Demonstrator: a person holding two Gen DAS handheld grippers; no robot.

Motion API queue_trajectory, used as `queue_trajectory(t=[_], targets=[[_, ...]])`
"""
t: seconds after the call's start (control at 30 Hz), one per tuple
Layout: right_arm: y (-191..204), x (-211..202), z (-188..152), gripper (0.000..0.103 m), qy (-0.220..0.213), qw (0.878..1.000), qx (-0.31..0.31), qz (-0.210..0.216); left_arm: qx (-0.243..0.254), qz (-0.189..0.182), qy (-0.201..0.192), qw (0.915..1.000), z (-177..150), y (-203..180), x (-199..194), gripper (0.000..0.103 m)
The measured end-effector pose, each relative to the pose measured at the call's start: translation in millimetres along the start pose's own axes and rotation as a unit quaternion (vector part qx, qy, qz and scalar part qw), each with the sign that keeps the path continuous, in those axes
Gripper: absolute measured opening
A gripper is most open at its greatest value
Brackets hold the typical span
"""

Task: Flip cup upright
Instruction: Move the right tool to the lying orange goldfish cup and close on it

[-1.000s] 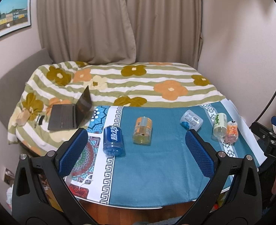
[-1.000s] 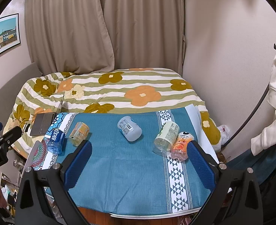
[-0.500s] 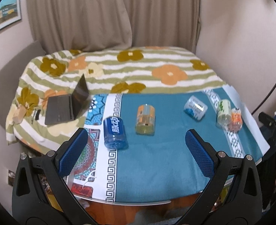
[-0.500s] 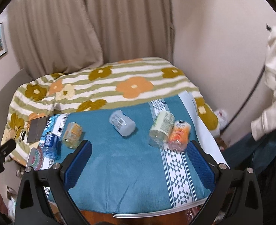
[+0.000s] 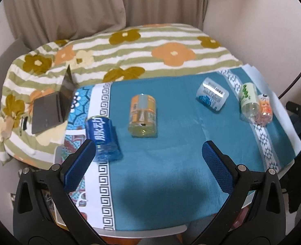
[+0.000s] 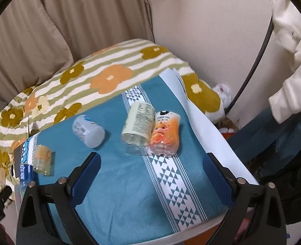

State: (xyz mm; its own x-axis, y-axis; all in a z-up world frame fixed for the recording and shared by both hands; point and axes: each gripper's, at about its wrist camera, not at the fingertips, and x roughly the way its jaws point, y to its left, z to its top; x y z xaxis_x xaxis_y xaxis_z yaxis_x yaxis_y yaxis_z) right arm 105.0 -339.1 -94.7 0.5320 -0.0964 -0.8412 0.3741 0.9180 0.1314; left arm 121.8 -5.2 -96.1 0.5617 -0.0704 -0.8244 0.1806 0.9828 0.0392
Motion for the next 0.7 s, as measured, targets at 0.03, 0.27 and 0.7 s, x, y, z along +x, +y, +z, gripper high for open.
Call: queue_trajectory(t=[0.03,0.27,0.7], targets=[[-4,8,4,0.094,0.008,1.0,0.003,0.002,-0.001,0.002,0.006,1.0,1,-3,5,0.103],[-29,65,30,0.086,0.077,0.997,0.019,0.018,-0.008,0.011,0.052,0.9986,9,-29,45,0.103],[-43,136,49,0.069,0.18,0.983,0.019,0.04,-0.023,0.013,0.093,0.9953,39,-65,91,0.103]])
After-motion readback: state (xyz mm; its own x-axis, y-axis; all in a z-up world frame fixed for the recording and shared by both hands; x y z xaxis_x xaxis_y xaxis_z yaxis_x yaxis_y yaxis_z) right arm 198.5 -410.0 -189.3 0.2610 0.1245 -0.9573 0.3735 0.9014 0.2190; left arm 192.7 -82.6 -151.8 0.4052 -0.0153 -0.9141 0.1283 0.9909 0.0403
